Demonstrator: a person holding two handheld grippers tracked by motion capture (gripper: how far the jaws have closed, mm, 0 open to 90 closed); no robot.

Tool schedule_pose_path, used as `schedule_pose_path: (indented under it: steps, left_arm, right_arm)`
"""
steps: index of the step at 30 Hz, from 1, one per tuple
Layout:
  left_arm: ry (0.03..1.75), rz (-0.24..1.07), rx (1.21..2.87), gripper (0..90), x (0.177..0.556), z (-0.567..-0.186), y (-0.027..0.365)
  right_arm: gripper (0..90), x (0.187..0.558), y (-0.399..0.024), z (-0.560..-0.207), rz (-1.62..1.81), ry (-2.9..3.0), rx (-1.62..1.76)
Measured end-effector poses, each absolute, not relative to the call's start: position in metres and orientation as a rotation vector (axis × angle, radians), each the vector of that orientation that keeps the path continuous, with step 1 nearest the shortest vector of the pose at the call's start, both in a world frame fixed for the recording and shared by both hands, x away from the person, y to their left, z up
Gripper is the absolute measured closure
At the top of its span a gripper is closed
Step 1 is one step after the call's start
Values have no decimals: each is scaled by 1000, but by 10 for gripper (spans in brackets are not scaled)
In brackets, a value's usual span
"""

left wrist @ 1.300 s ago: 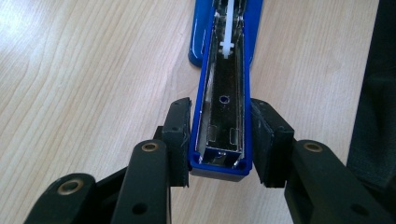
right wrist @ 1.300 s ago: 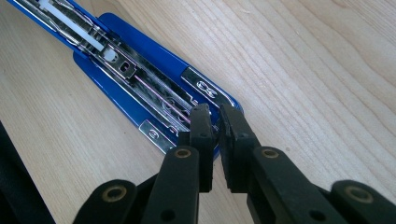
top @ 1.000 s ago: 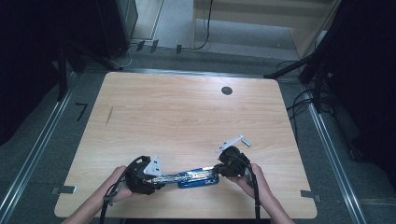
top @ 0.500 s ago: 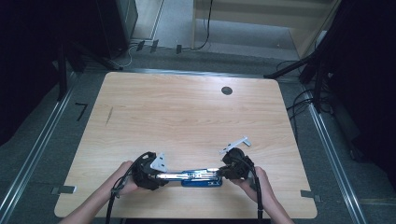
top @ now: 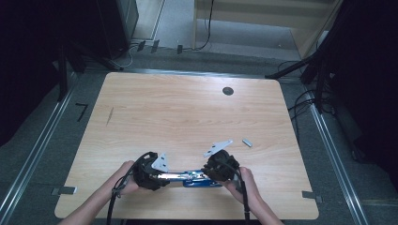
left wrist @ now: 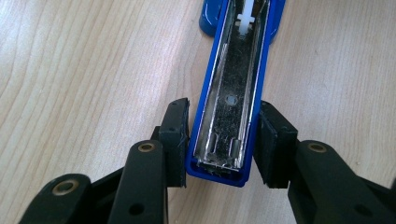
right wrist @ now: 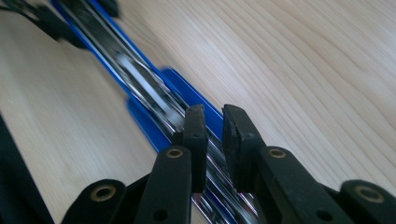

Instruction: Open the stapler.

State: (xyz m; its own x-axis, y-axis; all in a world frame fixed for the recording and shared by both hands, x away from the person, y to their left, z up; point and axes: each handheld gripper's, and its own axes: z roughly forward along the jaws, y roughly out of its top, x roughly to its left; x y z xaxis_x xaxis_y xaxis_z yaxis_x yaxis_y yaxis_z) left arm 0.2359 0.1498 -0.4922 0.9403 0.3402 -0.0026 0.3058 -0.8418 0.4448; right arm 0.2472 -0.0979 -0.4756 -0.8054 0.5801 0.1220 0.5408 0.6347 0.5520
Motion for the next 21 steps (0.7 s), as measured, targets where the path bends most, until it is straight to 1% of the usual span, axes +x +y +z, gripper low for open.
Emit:
schedule_pose_path:
  steps: [5, 9, 16, 21]
  left_arm:
    - [462, 101, 2645, 611, 237, -492, 150]
    - [468, 109, 2636, 610, 235, -492, 150]
    - [466, 117, 2637, 600, 235, -490, 150]
    - [464, 122, 2601, 579, 233, -480, 154]
  right_arm:
    - [809, 238, -70, -481, 975, 2796, 867]
    - [811, 237, -59, -487, 985, 2798, 839]
    - [839, 238, -60, -490, 1021, 2804, 867]
    - [849, 239, -61, -491, 1031, 2801, 867]
